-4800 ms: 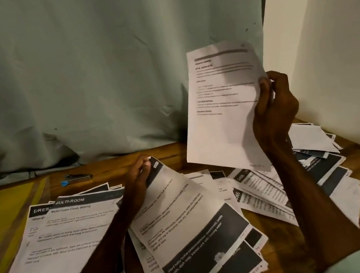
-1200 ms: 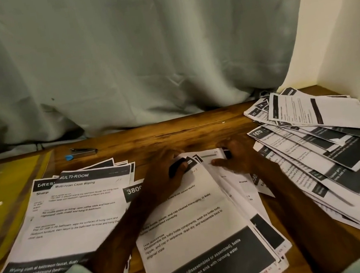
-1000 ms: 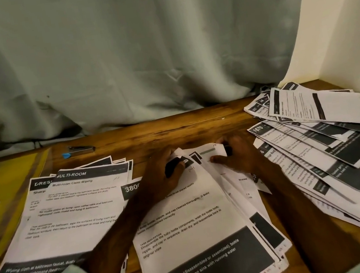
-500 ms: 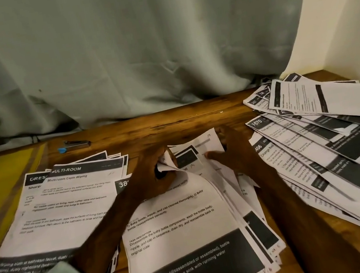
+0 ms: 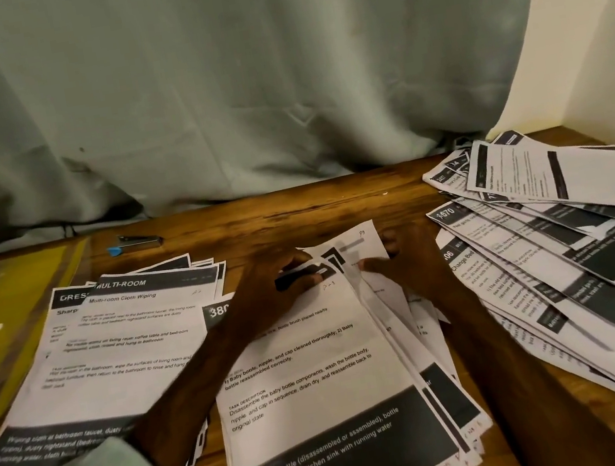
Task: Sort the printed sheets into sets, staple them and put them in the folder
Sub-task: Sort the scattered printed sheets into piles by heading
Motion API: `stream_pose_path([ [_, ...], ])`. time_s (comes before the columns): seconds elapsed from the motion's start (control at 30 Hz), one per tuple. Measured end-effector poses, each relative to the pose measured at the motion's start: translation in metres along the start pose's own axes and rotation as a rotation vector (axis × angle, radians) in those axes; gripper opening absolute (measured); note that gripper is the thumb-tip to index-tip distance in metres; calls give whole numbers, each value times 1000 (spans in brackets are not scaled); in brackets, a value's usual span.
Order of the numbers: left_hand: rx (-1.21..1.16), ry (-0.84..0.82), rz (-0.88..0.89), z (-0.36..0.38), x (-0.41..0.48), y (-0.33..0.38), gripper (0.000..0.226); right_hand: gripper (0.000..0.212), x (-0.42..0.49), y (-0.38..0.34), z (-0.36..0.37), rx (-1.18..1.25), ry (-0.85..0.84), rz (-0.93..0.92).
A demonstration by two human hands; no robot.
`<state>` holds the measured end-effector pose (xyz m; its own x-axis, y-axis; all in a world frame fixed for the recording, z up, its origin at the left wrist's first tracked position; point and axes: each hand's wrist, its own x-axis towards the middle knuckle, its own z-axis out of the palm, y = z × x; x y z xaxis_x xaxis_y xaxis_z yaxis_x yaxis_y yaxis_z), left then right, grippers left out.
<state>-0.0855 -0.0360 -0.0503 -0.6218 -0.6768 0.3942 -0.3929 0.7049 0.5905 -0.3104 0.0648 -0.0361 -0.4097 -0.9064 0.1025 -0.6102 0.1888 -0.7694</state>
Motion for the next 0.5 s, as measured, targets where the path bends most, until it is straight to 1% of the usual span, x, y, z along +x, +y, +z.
stream_pose_path([
  [0.13, -4, 34, -61, -2, -2, 2, 33, 33, 0, 4, 1, 141, 39, 63],
  [0.37, 10, 45, -124, -4, 0, 2, 29, 28, 2, 7, 1, 231, 158, 78],
  [0.5, 34, 29, -74, -5, 1, 3, 31, 29, 5, 4, -4, 156, 263, 56],
])
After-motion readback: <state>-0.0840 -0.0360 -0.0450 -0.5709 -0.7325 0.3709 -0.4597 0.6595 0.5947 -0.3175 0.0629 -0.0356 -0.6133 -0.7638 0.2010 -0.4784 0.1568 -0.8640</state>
